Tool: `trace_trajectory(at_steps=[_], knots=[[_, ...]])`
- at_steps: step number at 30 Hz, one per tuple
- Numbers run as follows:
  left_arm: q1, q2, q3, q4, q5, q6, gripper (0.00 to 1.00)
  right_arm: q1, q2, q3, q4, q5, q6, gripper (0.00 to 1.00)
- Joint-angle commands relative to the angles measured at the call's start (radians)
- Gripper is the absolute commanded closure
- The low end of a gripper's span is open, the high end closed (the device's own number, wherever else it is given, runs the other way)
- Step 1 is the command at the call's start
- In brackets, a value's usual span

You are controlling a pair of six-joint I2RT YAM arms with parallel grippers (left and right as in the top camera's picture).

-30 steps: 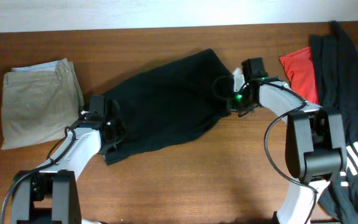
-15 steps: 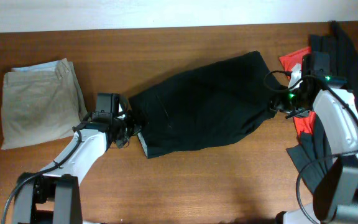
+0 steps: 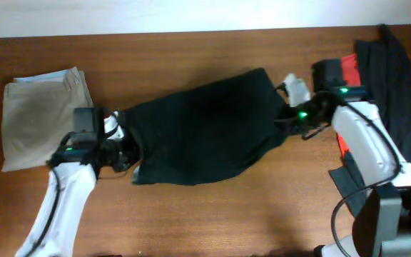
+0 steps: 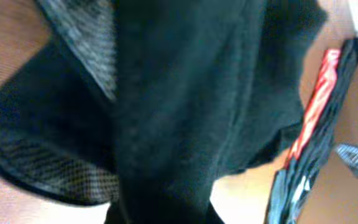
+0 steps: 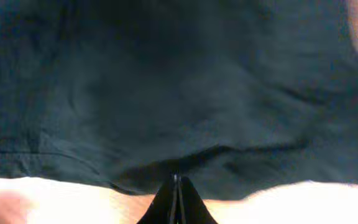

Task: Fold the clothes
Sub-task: 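Fold the right end of the shorts over toward the left gripper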

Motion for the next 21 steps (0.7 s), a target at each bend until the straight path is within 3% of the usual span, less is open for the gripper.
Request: trace_trajectory(at_steps=[1, 7, 12, 15, 17, 21], knots=[[0.058, -0.175, 0.095, -0.128, 0.034, 0.06, 1.0, 0.25, 0.087, -0.002, 0.067, -0.035, -0.032, 0.96], [0.059, -0.182, 0.213, -0.128, 0.142, 0.051, 1.0, 0.614, 0.346, -0.002, 0.335, -0.088, 0.056, 0.96], [0.059, -0.182, 0.237, -0.124, 0.171, 0.011, 1.0, 0.807, 0.402, 0.016, 0.467, -0.086, 0.135, 0.96], [0.058, -0.182, 0.236, -0.149, 0.036, 0.011, 1.0, 0.737, 0.322, 0.142, 0.232, 0.059, 0.144, 0.96], [0.056, -0.166, 0.236, -0.162, -0.059, 0.011, 0.99, 0.607, 0.22, 0.249, 0.083, 0.222, 0.145, 0.96], [0.003, -0.049, 0.236, -0.146, -0.057, 0.011, 1.0, 0.373, 0.23, 0.209, -0.03, 0.248, 0.121, 0.96]])
